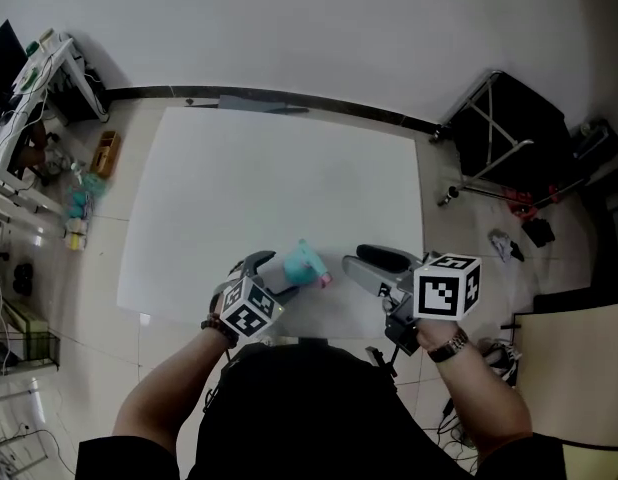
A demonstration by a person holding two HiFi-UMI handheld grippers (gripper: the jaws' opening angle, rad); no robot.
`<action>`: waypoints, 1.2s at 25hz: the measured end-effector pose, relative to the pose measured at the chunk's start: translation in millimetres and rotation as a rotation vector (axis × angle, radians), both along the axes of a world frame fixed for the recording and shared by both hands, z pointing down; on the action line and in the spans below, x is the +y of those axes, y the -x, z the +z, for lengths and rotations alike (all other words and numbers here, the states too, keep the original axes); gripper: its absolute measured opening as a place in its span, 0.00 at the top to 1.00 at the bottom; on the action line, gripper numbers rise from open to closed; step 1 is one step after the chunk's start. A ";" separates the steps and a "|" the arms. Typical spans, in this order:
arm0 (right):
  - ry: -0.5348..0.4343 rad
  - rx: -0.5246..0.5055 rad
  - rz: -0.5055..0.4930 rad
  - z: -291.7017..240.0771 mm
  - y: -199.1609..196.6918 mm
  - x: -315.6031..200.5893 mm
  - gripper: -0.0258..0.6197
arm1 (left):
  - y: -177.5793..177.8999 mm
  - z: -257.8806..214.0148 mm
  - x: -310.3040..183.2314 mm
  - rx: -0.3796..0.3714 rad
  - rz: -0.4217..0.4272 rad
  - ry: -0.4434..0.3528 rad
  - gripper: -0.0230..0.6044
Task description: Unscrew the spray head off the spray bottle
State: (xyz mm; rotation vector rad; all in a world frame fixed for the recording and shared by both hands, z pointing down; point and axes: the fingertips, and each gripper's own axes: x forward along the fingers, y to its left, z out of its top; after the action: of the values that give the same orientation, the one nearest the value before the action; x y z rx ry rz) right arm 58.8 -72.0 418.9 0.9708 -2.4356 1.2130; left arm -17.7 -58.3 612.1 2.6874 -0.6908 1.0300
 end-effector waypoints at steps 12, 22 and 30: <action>-0.088 0.186 0.154 48.0 2.9 55.2 0.93 | 9.6 -95.1 23.4 0.320 -0.097 0.072 0.56; -0.160 0.258 0.143 66.0 41.4 77.2 0.97 | -0.7 -115.3 50.1 0.360 -0.030 0.072 0.94; -0.172 0.277 0.140 70.0 47.4 80.4 0.97 | -8.8 -117.5 61.7 0.353 0.011 0.072 0.94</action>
State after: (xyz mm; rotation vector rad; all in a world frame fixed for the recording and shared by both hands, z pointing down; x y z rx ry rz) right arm 11.4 8.3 488.9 1.2834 -2.3102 0.8501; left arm -8.9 3.4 494.6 2.7091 -0.5583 0.5458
